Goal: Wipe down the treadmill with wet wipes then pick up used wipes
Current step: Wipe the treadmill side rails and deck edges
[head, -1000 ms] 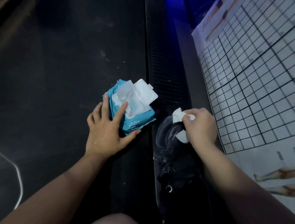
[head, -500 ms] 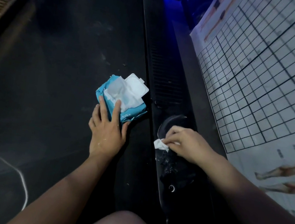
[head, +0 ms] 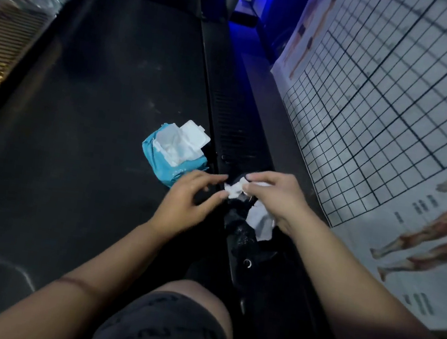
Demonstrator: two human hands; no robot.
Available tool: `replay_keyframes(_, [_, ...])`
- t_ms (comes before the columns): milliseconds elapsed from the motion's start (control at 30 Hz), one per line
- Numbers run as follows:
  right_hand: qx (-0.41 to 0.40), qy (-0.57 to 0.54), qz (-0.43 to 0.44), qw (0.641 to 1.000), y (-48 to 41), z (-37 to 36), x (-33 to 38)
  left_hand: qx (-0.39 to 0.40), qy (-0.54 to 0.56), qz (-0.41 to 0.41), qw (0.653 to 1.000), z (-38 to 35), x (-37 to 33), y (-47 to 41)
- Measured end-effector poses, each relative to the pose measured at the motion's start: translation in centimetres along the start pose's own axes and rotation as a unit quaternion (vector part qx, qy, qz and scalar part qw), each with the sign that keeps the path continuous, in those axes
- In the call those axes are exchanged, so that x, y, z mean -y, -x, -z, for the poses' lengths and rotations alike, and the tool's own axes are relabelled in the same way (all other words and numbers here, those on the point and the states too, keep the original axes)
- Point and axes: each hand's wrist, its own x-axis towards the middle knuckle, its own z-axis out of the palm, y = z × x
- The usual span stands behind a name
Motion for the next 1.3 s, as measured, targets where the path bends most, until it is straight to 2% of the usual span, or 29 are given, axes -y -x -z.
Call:
replay_keyframes(67, [0.014, -0.045, -0.028, 0.998, -0.1, 0.4, 0.5, 0.061, 0.109, 0.09, 0.988, 0.0, -2.3, -0.9])
replay_keyframes(133, [0.033, -0.066, -0.055, 0.996, -0.1, 0.9, 0.5, 0.085, 0.147, 0.116, 0.979, -0.1, -2.9, -1.3])
replay_keyframes(267, [0.074, -0.108, -0.083, 0.988, 0.4, 1.1, 0.1, 0.081, 0.18, 0.148, 0.969, -0.4, -3.4, -1.5])
replay_keyframes(400, [0.099, -0.151, -0.106, 0.978, 0.3, 1.3, 0.0, 0.109, 0.151, 0.157, 0.97, -0.9, -3.2, -1.7])
replay_keyframes(533, [0.089, -0.168, -0.116, 0.975, 0.2, 2.4, 0.4, 0.063, 0.146, 0.178, 0.971, -0.3, -2.0, -1.4])
replay_keyframes(700, [0.087, -0.1, -0.114, 0.985, 0.2, 3.9, 0.2, -0.014, 0.165, 0.24, 0.957, 2.0, 0.7, -1.0])
replay_keyframes(800, [0.066, -0.097, -0.09, 0.989, 0.0, 3.1, 0.2, 0.0, 0.133, 0.244, 0.961, 4.0, 1.2, -0.6])
replay_keyframes(933, [0.128, -0.109, -0.066, 0.984, 0.6, -0.1, 1.1, 0.033, 0.148, 0.302, 0.941, 9.5, 1.1, -0.3])
replay_keyframes(1033, [0.163, -0.061, -0.035, 0.984, 1.5, -2.6, 2.7, -0.073, 0.129, 0.351, 0.925, 15.6, 1.8, 0.2])
replay_keyframes(1133, [0.177, -0.061, -0.006, 0.982, 2.4, -5.3, 5.3, -0.153, 0.143, 0.363, 0.908, 20.7, 1.9, 1.0])
replay_keyframes(1233, [0.209, -0.074, 0.021, 0.975, 3.5, -8.0, 8.4, -0.175, 0.172, 0.354, 0.903, 23.3, 0.9, 1.7])
replay_keyframes(1300, [0.222, -0.082, 0.037, 0.971, 4.1, -9.8, 10.3, -0.143, 0.159, 0.383, 0.899, 24.5, 0.4, 2.4])
